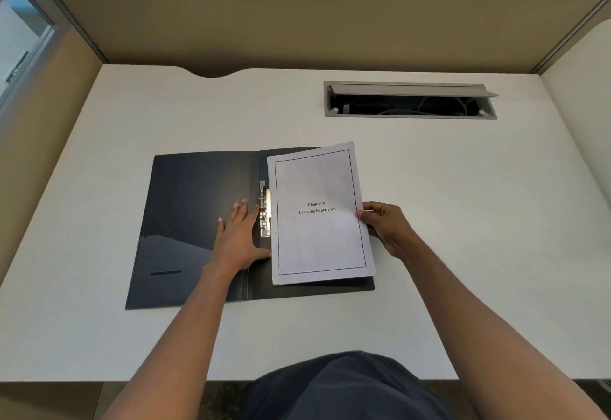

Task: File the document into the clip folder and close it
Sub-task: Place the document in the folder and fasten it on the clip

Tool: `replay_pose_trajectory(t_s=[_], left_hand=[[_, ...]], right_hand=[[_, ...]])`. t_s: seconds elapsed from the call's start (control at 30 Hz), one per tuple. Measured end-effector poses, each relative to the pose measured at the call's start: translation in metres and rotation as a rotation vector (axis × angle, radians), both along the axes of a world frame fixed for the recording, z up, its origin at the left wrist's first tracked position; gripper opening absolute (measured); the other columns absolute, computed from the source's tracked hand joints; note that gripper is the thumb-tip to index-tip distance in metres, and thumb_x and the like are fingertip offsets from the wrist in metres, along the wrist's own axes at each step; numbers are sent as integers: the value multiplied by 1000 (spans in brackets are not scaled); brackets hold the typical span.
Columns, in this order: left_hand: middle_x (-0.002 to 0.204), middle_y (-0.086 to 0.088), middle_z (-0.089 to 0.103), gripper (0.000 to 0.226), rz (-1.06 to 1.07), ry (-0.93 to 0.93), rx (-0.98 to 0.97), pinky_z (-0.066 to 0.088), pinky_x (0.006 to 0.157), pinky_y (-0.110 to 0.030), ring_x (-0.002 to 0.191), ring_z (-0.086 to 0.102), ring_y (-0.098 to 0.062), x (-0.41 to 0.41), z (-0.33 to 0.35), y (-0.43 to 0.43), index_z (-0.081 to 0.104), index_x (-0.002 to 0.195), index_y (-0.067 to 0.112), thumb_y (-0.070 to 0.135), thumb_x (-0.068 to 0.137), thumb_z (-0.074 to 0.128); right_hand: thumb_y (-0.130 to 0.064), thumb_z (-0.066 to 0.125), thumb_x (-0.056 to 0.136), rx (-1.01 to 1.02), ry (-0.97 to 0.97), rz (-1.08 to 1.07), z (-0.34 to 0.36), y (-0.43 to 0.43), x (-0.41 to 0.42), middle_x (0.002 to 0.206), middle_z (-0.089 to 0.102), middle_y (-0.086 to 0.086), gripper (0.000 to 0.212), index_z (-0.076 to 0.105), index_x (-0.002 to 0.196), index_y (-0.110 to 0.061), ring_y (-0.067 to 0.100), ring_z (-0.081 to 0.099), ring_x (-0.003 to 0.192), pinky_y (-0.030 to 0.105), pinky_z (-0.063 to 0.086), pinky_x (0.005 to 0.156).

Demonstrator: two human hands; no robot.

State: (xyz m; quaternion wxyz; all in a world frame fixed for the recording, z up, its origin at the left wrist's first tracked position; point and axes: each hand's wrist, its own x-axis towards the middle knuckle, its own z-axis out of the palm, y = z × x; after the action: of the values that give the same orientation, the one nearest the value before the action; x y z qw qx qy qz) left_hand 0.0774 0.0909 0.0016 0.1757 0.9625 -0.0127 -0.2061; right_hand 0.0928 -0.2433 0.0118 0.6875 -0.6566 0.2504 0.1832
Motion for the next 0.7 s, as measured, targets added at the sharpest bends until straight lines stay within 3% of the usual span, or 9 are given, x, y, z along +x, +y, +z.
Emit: replay_pose_trajectory(t_s=[0.13, 0.3, 0.4, 0.5, 0.63, 0.7], left_hand=[[174, -4, 0, 117, 4, 3, 5, 4, 128, -57, 161, -4, -24, 1, 0, -1, 13, 165, 24, 46, 76, 84], [174, -5, -1, 114, -9, 39, 0, 6, 127, -57, 161, -3, -26, 7, 2, 1, 12, 165, 24, 37, 79, 85], [174, -5, 0, 110, -11, 61, 1, 8, 128, -57, 161, -2, -26, 8, 3, 1, 12, 165, 24, 28, 82, 84], [174, -6, 1, 106, -17, 60, -1, 9, 128, -58, 161, -1, -27, 8, 5, 0, 13, 165, 23, 24, 84, 82], [174, -7, 1, 103, -2, 64, -18, 9, 128, -58, 161, -1, -27, 7, 8, -2, 13, 165, 20, 16, 86, 79], [174, -6, 2, 97, 18, 58, -34, 8, 128, -57, 161, -1, -25, 7, 9, -3, 13, 165, 17, 5, 88, 71]], right_hand=[[-4, 71, 93, -4, 5, -6, -3, 5, 1, 103, 77, 17, 8, 76, 99, -4, 23, 74, 83, 36, 63, 85], [-4, 71, 93, -27, 23, -18, -4, 7, 2, 114, 73, 26, 24, 71, 114, 7, 29, 70, 93, 49, 56, 100], [-5, 72, 92, -49, 41, -11, -4, 9, 3, 103, 74, 22, 24, 70, 113, 7, 28, 68, 90, 47, 58, 95], [-4, 73, 91, -56, 41, -5, -1, 14, 4, 83, 75, 8, 3, 74, 94, -5, 20, 69, 74, 32, 61, 73], [-6, 75, 90, -86, 49, -16, -3, 18, 6, 81, 74, 5, 5, 73, 91, -10, 22, 66, 77, 36, 56, 77], [-7, 75, 90, -116, 55, -10, -5, 19, 6, 74, 75, -1, 5, 73, 94, -7, 20, 65, 73, 30, 56, 70]])
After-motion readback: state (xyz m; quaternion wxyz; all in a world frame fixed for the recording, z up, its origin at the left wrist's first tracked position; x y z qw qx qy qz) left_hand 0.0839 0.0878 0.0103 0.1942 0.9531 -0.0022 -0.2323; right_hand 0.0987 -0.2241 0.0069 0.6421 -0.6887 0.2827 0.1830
